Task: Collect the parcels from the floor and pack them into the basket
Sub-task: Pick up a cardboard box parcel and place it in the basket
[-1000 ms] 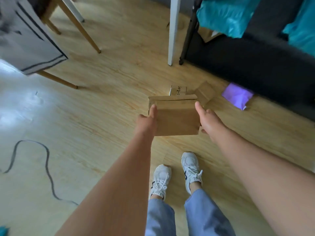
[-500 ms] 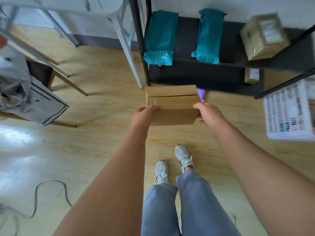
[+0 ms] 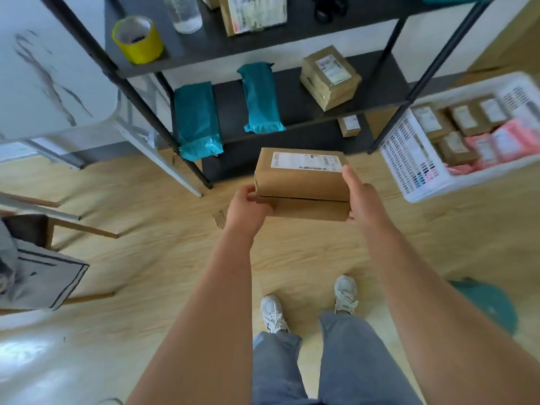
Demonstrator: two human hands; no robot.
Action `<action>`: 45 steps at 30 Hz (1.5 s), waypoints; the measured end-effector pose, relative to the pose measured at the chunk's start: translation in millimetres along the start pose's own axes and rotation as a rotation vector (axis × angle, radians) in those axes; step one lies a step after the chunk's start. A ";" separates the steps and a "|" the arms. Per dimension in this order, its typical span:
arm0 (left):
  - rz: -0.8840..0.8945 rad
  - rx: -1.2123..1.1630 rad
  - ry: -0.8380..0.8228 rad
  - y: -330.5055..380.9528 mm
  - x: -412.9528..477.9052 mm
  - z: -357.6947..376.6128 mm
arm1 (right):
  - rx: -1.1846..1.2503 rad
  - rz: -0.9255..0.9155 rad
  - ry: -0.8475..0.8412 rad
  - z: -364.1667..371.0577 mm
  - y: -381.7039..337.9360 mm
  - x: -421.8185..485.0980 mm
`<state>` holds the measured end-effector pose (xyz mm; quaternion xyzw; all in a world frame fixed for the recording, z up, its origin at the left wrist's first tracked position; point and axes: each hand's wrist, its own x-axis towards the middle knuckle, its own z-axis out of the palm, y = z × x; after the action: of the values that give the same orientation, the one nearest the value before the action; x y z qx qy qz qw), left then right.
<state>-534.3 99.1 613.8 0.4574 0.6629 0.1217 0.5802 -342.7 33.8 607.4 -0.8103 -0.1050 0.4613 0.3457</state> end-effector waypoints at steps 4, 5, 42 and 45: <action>-0.058 -0.021 -0.129 28.1 -11.1 43.2 | 0.120 -0.001 0.030 -47.2 7.9 14.6; -0.091 -0.043 -0.131 34.2 -12.5 53.4 | 0.136 -0.010 0.034 -57.0 9.8 18.7; -0.072 0.082 -0.267 246.5 45.4 490.4 | 0.713 0.246 0.082 -420.2 5.5 253.9; 0.024 0.225 -0.427 279.1 59.9 512.5 | 0.734 0.231 0.032 -440.1 -3.8 269.1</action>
<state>52.2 108.6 615.2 0.5423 0.5292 -0.0456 0.6510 167.4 -35.7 575.8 -0.6465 0.1645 0.4914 0.5600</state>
